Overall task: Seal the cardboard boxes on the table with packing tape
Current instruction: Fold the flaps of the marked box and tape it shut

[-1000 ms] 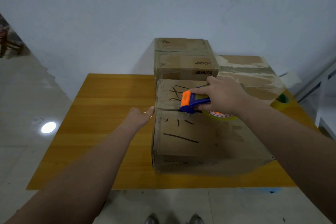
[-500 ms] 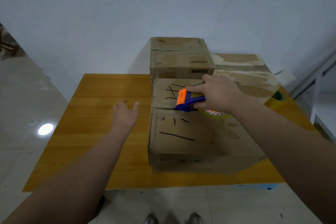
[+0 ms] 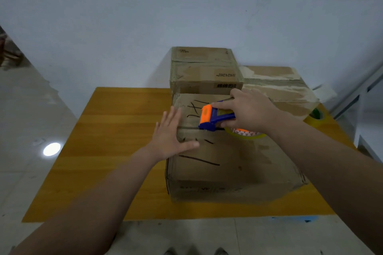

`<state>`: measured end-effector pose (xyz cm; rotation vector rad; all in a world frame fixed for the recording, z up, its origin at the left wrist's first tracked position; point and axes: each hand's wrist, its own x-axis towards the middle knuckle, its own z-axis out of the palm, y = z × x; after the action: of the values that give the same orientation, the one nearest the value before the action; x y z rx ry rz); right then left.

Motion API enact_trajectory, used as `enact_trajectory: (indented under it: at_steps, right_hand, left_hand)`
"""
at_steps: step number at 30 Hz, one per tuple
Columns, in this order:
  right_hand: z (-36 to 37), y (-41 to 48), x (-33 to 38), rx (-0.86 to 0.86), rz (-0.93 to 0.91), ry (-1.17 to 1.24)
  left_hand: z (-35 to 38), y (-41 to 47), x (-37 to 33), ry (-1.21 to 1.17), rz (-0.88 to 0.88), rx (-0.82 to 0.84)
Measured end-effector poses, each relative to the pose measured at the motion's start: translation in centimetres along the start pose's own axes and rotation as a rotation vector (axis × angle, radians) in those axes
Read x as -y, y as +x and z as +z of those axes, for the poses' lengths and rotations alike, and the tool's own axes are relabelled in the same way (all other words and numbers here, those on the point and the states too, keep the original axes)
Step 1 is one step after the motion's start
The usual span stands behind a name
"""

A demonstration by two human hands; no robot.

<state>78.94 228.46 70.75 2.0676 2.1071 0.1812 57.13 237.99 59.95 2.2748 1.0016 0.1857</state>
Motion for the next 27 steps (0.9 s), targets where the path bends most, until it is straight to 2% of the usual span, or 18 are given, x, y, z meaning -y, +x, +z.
enact_trajectory:
  at_steps: [2,4,27]
  right_hand:
    - [-0.2,0.1,-0.1,0.0,-0.021,-0.01]
    - [-0.5,0.2,-0.2,-0.007,-0.034,-0.016]
    - [-0.2,-0.3,-1.0,-0.011,-0.093,0.004]
  left_hand:
    - [-0.7,1.0,0.3,0.234,0.143,0.065]
    - [-1.1,1.6,0.4,0.306,0.159,0.112]
    - [-1.0,1.1,-0.5,0.454,0.068,0.057]
